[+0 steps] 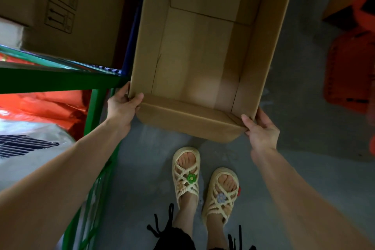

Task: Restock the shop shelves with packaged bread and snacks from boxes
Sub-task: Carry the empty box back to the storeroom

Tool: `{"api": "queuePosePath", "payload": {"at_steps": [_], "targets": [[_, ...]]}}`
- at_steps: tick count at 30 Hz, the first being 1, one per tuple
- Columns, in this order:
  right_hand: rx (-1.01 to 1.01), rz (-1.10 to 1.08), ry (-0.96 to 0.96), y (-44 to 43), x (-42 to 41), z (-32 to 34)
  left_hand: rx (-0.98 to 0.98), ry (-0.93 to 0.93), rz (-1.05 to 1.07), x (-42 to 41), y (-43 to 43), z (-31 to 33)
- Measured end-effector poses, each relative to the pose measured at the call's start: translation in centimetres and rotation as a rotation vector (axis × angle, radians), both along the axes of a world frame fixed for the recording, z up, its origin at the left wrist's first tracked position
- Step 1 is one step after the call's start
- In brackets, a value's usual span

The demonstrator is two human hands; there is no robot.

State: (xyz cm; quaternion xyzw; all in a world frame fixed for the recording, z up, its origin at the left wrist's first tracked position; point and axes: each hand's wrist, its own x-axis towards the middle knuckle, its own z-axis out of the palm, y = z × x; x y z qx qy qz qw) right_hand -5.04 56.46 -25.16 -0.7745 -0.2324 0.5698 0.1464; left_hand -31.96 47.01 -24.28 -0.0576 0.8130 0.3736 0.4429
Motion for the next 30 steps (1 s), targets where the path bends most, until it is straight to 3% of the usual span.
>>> {"api": "queuePosePath", "payload": {"at_steps": [18, 30], "targets": [[-0.090, 0.226, 0.008, 0.8, 0.7, 0.1, -0.025, 0.012, 0.015, -0.5, 0.2, 1.2], [-0.022, 0.355, 0.015, 1.8, 1.0, 5.6, -0.041, 0.023, -0.056, 2.0, 0.6, 5.7]]}}
